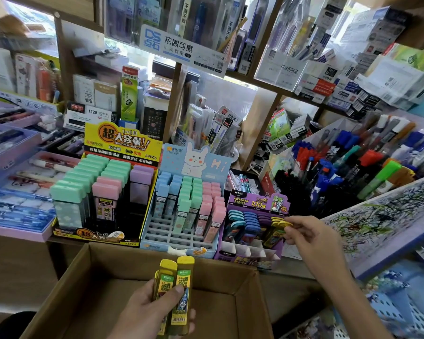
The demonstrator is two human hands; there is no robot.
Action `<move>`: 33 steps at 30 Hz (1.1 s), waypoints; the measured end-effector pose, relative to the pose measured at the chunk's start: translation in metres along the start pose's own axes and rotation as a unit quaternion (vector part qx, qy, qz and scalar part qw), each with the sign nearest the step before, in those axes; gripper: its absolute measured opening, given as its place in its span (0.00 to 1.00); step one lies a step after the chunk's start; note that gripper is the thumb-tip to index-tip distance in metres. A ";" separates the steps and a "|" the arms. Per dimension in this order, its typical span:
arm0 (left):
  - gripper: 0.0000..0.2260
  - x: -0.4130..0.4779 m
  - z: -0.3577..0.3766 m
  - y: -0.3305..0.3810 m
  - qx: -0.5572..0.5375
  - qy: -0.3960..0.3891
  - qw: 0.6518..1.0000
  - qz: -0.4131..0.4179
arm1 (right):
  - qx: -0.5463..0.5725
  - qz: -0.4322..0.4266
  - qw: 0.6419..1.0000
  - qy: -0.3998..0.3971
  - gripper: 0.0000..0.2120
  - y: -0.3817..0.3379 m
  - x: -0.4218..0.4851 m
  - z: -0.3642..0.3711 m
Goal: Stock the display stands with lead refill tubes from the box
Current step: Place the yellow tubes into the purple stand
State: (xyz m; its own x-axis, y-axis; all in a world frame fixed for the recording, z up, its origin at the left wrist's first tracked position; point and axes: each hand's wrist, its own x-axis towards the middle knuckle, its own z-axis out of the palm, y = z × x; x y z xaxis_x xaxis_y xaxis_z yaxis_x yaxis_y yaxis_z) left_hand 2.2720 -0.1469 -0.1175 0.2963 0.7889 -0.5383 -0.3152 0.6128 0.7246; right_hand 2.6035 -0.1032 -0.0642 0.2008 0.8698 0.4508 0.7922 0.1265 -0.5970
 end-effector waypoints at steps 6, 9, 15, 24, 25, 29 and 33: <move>0.07 0.001 0.000 0.000 -0.005 -0.002 1.000 -0.003 | -0.149 -0.095 0.984 0.033 0.07 0.003 0.000 0.010; 0.07 0.002 -0.001 -0.001 0.001 -0.003 1.000 -0.002 | -0.167 -0.098 0.980 0.038 0.07 0.001 -0.002 0.009; 0.09 0.002 -0.004 -0.002 0.026 -0.025 0.999 0.014 | -0.132 -0.050 0.989 0.040 0.10 -0.005 -0.008 0.009; 0.10 0.007 -0.004 -0.002 0.083 -0.035 0.995 0.040 | 0.095 0.022 0.995 0.015 0.10 -0.052 -0.040 0.028; 0.09 0.007 -0.003 -0.002 0.094 -0.032 0.994 0.042 | 0.110 0.035 0.993 -0.013 0.11 -0.058 -0.045 0.032; 0.06 0.005 -0.002 0.000 0.131 -0.024 0.990 0.051 | 0.151 0.086 0.979 -0.108 0.09 -0.075 -0.057 0.050; 0.10 0.000 0.001 0.003 0.127 -0.038 0.990 0.052 | 0.225 0.148 0.942 -0.199 0.06 -0.088 -0.063 0.068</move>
State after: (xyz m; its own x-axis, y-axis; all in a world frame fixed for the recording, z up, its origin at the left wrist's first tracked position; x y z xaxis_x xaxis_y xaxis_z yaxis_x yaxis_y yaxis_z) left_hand 2.2717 -0.1450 -0.1149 0.3446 0.8355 -0.4281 -0.1130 0.4896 0.8646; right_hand 2.4816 -0.1369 -0.0854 0.0719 0.9973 -0.0115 0.3931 -0.0390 -0.9187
